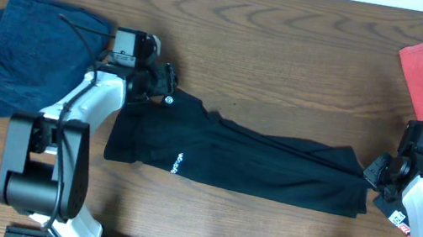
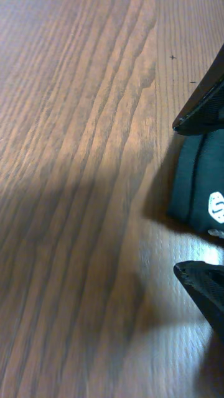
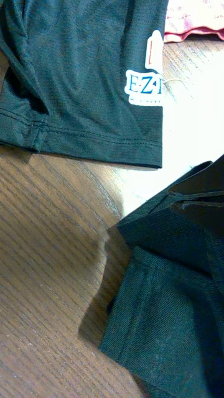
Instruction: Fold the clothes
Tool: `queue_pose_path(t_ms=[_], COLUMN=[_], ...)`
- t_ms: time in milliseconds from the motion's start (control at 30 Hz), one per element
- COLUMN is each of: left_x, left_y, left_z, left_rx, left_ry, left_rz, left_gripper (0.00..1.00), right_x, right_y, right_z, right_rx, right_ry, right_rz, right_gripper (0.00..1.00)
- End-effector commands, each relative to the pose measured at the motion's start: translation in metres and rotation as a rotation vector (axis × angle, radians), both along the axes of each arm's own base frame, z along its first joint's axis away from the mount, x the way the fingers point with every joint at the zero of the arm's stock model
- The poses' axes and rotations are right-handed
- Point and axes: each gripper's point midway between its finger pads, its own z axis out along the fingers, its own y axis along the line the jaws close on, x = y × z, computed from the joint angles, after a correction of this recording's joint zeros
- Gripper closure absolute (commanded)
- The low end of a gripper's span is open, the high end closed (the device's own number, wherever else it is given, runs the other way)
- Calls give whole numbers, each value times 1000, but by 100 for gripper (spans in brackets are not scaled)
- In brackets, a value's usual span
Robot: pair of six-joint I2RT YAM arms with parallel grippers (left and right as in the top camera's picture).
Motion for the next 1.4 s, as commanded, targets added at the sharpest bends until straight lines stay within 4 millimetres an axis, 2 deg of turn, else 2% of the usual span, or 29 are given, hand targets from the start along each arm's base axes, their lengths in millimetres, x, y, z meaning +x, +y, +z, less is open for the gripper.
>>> queue_pose_path(t_ms=[0,233,267,300,367,400,433,533,633,733,833,967,1067,1233,1367], left_x=[-1,-8,-9,-9,-9,-9,-10,-10,-7,-5,-11,-39,-65,-106,-127], left_y=[-12,-18,-18,-18,-18,-18,-18,-18,-21,-29,-31,-27,-23,-14,-3], left_z=[-14,-41,-42,-43,-42,-42,-41,-39,-25,5,39,74,88,92,90], left_rx=[4,11,11,12,11,11,11,11,-10,-54,-76,-74,-68,-36,17], left_ry=[20,80,85,86,86,86,88,87,55,-4,-48,-33,11,119,188], left_rz=[-30,-47,-47,-47,-47,-47,-48,-48,-56,-78,-89,-89,-87,-80,-62], left_gripper=[34,34,39,50,81,92,94,94,94,94,94,94,94,94,94], right_x=[-3,-3,-3,-3,-2,-2,-2,-3,-3,-3,-3,-3,-3,-3,-3], right_y=[-5,-5,-5,-5,-5,-5,-5,-5,-5,-5,-5,-5,-5,-5,-5], right_z=[-2,-2,-2,-2,-2,-2,-2,-2,-2,-2,-2,-2,-2,-2,-2], right_rx=[-6,-6,-6,-7,-7,-7,-6,-7,-7,-7,-6,-7,-7,-6,-7], right_ry=[8,9,8,8,7,7,7,8,8,8,8,8,8,9,8], right_rz=[-26,-26,-26,-26,-26,-26,-26,-26,-26,-26,-26,-26,-26,-25,-25], right_gripper=[99,99,99,99,99,99,99,99,99,99,99,99,99,99,99])
